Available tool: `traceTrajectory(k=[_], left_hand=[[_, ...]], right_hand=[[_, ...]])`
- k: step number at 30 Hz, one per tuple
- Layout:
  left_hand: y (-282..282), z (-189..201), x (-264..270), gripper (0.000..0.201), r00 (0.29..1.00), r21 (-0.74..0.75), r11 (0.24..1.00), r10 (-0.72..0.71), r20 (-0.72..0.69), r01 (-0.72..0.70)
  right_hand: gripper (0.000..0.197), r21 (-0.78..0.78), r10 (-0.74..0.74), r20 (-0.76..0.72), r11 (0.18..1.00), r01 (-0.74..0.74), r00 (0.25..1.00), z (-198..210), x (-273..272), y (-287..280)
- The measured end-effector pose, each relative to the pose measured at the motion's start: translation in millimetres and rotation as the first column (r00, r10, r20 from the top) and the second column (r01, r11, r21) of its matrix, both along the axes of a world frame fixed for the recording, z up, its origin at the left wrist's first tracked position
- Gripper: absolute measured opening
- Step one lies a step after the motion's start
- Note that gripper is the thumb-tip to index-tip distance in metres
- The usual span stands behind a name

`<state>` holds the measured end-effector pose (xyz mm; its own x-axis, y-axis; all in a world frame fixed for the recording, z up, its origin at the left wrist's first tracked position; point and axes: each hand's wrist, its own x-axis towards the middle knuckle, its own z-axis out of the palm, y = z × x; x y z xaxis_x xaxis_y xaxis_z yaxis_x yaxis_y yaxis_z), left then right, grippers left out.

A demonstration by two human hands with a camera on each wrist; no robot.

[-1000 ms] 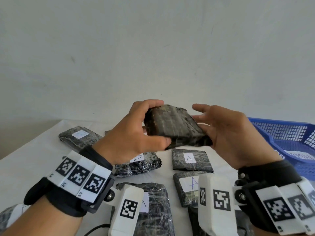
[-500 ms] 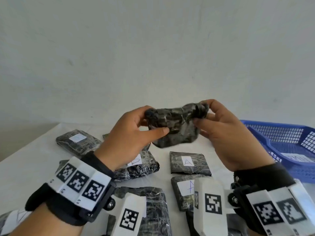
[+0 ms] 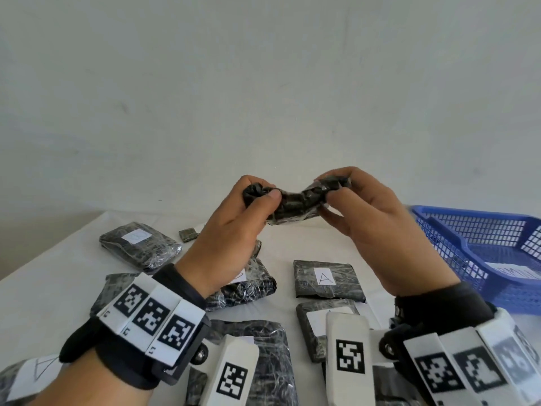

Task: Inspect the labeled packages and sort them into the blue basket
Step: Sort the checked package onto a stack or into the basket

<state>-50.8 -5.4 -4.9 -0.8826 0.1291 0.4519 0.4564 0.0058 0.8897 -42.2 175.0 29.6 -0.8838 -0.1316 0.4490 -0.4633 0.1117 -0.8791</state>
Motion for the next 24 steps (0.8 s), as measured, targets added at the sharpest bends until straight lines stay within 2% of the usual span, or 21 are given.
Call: traceTrajectory(k=[4,8,11,14,17,19,22,24], left_hand=[[0.7,-3.5,1.8,0.037,1.000,-0.091,0.996,-0.010,-0.028,0.007],[-0.6,-0.4,2.5,0.013,1.000,-0.014,1.000,-0.010,0.024,0.011],[0.8,1.8,4.8,0.013,1.000,-0.030,0.999,0.019,0.009,-0.018],[1.2,4.0,6.2,0.020,1.000,-0.014,1.000,0.003,0.026,-0.002],[1.3,4.8,5.0,0.012,0.999,-0.017,1.000,0.026,0.044,-0.026],[2.2,4.8,4.4,0.015,0.997,-0.043,0.997,0.061,0.045,-0.059],[3.9,7.2,7.4,0.019,0.997,-0.084,0.994,0.077,0.029,-0.074],[3.8,7.3,9.0,0.013,0.995,-0.122,0.988,0.099,-0.008,-0.099]], right_hand=[[0.017,-0.030,-0.085,-0.008,0.996,0.085,0.996,-0.3,-3.2,0.3],[0.018,-0.018,-0.072,0.000,0.997,0.072,0.997,-1.1,-2.6,0.8],[0.019,0.003,-0.082,-0.015,0.997,0.082,0.997,-1.3,0.0,-0.9],[0.028,0.019,-0.044,0.001,0.999,0.044,0.999,-0.9,2.1,-0.8],[0.033,0.035,-0.040,0.000,0.999,0.040,0.999,-1.1,1.5,0.1],[0.036,0.071,-0.037,0.024,0.997,0.035,0.999,-3.4,-0.6,1.2],[0.021,0.139,-0.082,-0.016,0.987,0.084,0.996,-6.8,-4.9,3.1],[0.009,0.140,-0.135,-0.050,0.980,0.140,0.990,-8.8,-6.9,3.4]])
